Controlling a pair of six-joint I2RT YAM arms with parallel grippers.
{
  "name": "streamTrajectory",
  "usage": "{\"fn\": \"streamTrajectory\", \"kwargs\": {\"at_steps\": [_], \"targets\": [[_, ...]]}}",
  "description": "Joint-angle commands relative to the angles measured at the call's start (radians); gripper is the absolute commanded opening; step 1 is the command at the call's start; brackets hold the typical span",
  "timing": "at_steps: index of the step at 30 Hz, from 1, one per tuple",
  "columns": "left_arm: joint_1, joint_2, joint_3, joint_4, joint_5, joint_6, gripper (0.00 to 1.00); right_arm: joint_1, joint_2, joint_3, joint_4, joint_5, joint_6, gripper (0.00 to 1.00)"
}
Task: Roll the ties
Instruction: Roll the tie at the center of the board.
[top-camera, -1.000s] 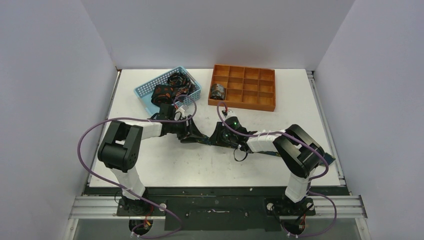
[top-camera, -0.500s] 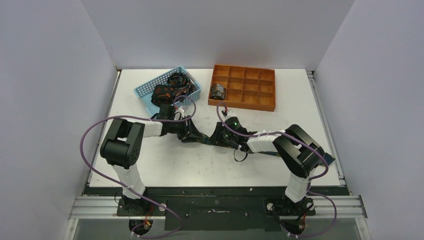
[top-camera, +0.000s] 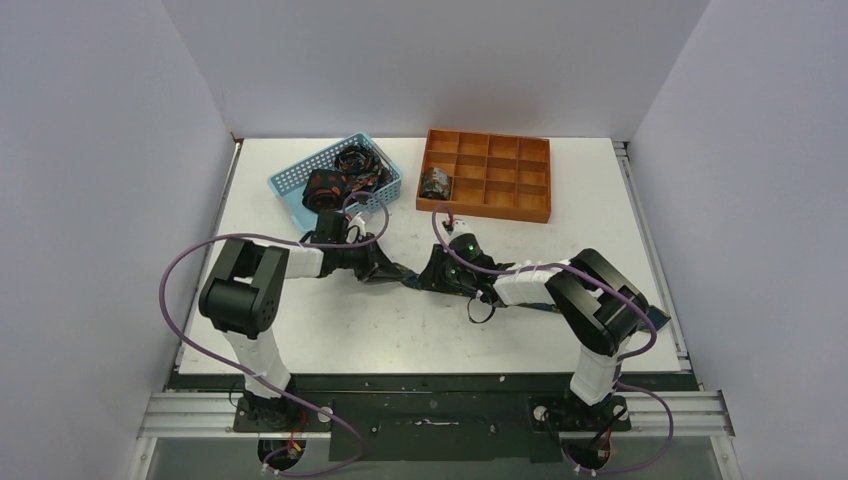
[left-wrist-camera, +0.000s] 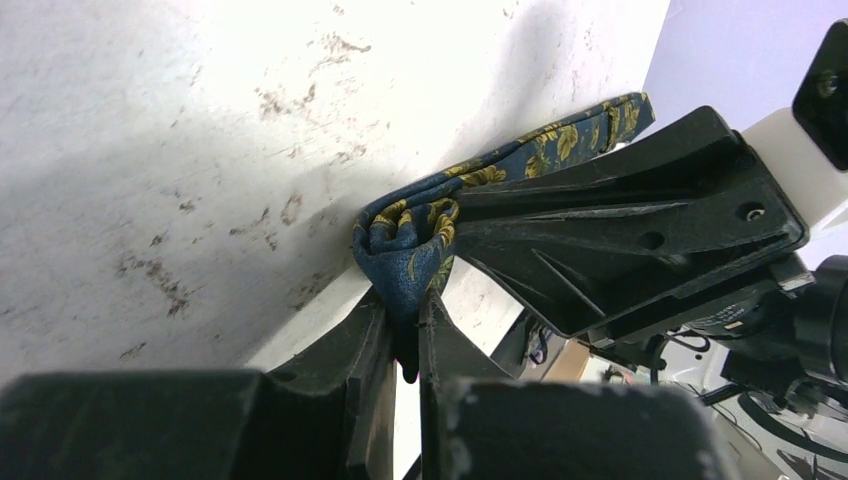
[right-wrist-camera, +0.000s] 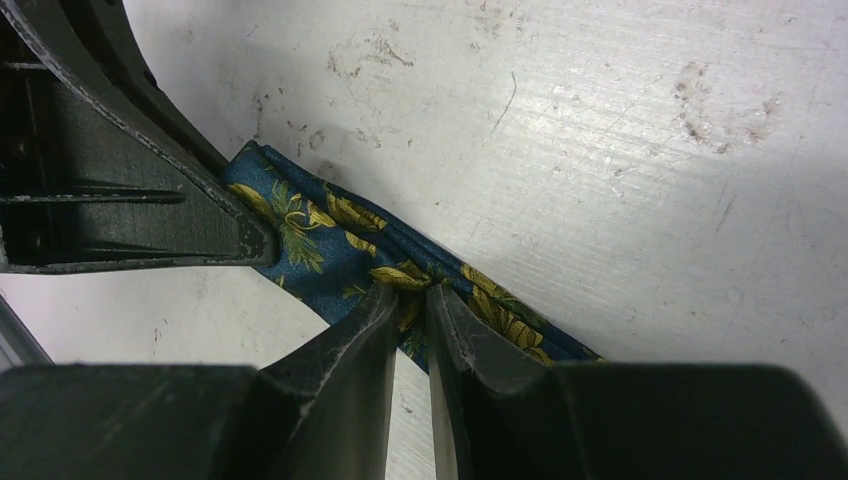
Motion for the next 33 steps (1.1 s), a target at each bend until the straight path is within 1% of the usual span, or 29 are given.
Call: {"fn": "streamTrajectory", "kwargs": {"at_steps": [1, 4, 8, 10, 13, 15, 17, 19, 22, 27, 33], "targets": [[0.002, -0.082, -0.067, 0.101, -0.040, -0.042, 0.00, 0.021, 0.030, 0.009, -0.015, -0.007, -0.043, 0.19], [-0.013, -0.160, -0.164, 0.168, -0.107, -0.097, 0.00, 0.043, 0.043, 0.032, -0.027, -0.020, -0.056, 0.19], [-0.048, -0.281, -0.305, 0.200, -0.248, -0.143, 0.00, 0.079, 0.061, 0.060, -0.042, -0.028, -0.070, 0.19], [-0.069, -0.342, -0.364, 0.189, -0.341, -0.153, 0.00, 0.095, 0.063, 0.075, -0.050, -0.028, -0.074, 0.19], [-0.112, -0.436, -0.394, 0.116, -0.475, -0.146, 0.00, 0.111, 0.048, 0.088, -0.065, -0.021, -0.070, 0.21], [-0.129, -0.487, -0.402, 0.065, -0.548, -0.143, 0.00, 0.117, 0.020, 0.088, -0.082, 0.002, -0.069, 0.25], [-0.131, -0.522, -0.404, 0.025, -0.591, -0.143, 0.00, 0.118, -0.016, 0.086, -0.102, 0.028, -0.069, 0.32], [-0.131, -0.546, -0.399, -0.006, -0.616, -0.138, 0.00, 0.118, -0.051, 0.082, -0.119, 0.053, -0.077, 0.35], [-0.131, -0.563, -0.380, -0.043, -0.631, -0.130, 0.00, 0.115, -0.083, 0.087, -0.144, 0.084, -0.094, 0.35], [-0.132, -0.573, -0.322, -0.143, -0.669, -0.092, 0.00, 0.115, -0.086, 0.096, -0.170, 0.145, -0.114, 0.28], [-0.146, -0.578, -0.242, -0.302, -0.773, -0.016, 0.00, 0.121, -0.092, 0.064, -0.156, 0.165, -0.104, 0.25]]}}
